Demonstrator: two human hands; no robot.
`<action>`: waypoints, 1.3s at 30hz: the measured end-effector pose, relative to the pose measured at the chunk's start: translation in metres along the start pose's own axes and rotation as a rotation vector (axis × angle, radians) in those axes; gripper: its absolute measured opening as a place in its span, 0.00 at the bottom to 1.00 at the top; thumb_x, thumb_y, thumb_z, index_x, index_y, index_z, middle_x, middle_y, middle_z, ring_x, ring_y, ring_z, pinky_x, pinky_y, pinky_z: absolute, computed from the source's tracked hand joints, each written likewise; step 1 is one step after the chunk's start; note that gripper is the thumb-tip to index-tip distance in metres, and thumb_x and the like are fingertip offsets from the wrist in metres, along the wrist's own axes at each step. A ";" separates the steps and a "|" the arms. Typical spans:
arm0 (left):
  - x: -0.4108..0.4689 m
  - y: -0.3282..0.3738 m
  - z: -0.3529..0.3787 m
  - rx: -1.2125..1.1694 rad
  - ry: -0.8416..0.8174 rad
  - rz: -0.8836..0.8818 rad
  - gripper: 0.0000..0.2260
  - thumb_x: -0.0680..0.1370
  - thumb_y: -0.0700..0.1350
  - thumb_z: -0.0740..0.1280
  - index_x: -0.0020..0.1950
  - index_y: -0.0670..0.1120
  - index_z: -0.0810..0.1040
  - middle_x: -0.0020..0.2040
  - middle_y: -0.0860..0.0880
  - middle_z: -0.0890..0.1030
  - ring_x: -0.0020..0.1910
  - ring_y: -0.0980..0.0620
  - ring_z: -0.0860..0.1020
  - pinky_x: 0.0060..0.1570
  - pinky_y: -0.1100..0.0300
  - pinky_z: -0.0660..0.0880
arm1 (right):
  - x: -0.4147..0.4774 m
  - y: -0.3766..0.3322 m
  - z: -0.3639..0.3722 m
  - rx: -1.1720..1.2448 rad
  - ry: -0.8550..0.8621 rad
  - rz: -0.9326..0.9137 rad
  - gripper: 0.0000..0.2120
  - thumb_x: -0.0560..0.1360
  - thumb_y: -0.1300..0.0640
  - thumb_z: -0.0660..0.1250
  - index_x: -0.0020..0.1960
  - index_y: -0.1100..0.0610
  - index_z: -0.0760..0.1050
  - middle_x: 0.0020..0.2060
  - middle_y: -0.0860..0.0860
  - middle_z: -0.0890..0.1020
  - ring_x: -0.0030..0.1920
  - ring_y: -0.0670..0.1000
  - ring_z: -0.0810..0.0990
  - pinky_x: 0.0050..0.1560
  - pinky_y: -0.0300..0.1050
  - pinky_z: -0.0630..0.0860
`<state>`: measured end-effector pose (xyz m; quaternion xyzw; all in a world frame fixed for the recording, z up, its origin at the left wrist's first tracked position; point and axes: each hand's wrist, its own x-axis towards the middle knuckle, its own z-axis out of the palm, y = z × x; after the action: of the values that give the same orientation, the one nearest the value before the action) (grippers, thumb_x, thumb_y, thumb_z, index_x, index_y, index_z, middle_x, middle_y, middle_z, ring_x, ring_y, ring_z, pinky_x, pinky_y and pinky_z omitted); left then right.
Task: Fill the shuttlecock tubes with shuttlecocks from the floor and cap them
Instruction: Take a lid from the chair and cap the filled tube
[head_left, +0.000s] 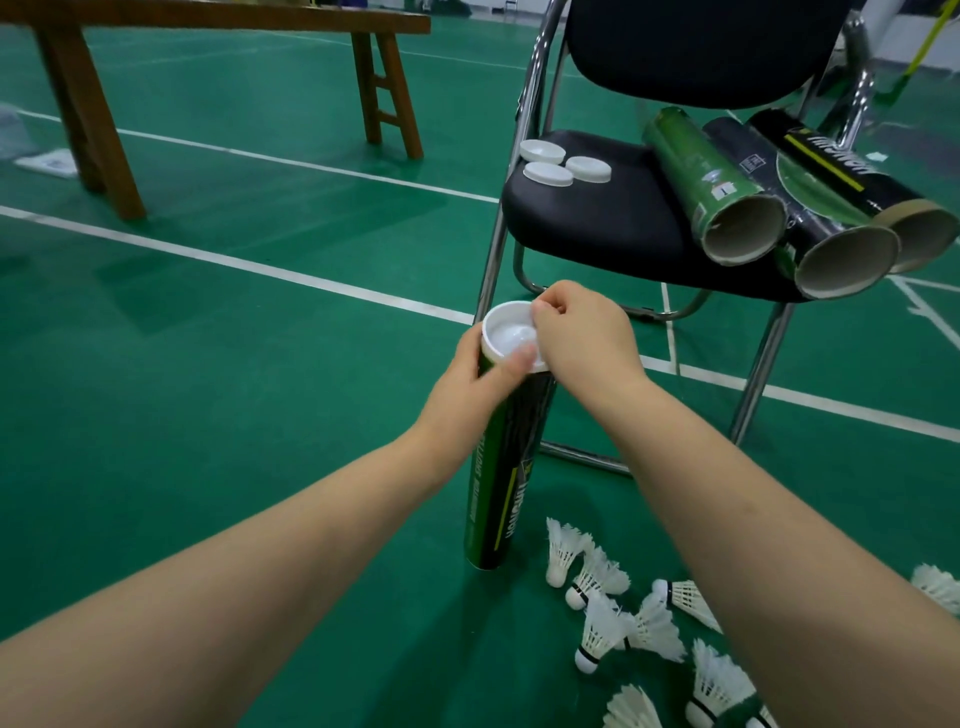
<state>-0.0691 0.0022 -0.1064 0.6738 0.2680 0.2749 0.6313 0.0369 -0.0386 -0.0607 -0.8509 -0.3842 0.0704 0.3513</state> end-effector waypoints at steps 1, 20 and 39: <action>0.001 0.003 0.001 -0.073 0.010 -0.020 0.20 0.74 0.59 0.63 0.63 0.53 0.70 0.55 0.56 0.77 0.54 0.60 0.75 0.59 0.60 0.70 | 0.000 0.000 0.001 0.008 0.004 -0.008 0.09 0.78 0.56 0.55 0.47 0.54 0.73 0.43 0.50 0.76 0.42 0.51 0.71 0.33 0.43 0.62; 0.015 0.019 0.007 -0.485 0.189 -0.220 0.13 0.81 0.48 0.58 0.43 0.46 0.78 0.29 0.54 0.81 0.24 0.61 0.77 0.23 0.72 0.69 | 0.011 0.003 0.011 0.187 -0.119 0.149 0.18 0.80 0.53 0.51 0.55 0.61 0.76 0.46 0.57 0.75 0.46 0.56 0.72 0.51 0.50 0.72; 0.025 0.024 0.021 -0.584 0.342 -0.182 0.11 0.78 0.40 0.59 0.41 0.47 0.79 0.34 0.49 0.79 0.27 0.56 0.77 0.28 0.67 0.74 | 0.019 0.004 0.021 0.281 -0.056 0.244 0.13 0.78 0.53 0.56 0.52 0.57 0.78 0.46 0.55 0.77 0.47 0.57 0.74 0.45 0.49 0.68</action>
<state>-0.0361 0.0037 -0.0829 0.3823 0.3387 0.3916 0.7654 0.0441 -0.0155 -0.0764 -0.8314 -0.2742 0.1889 0.4449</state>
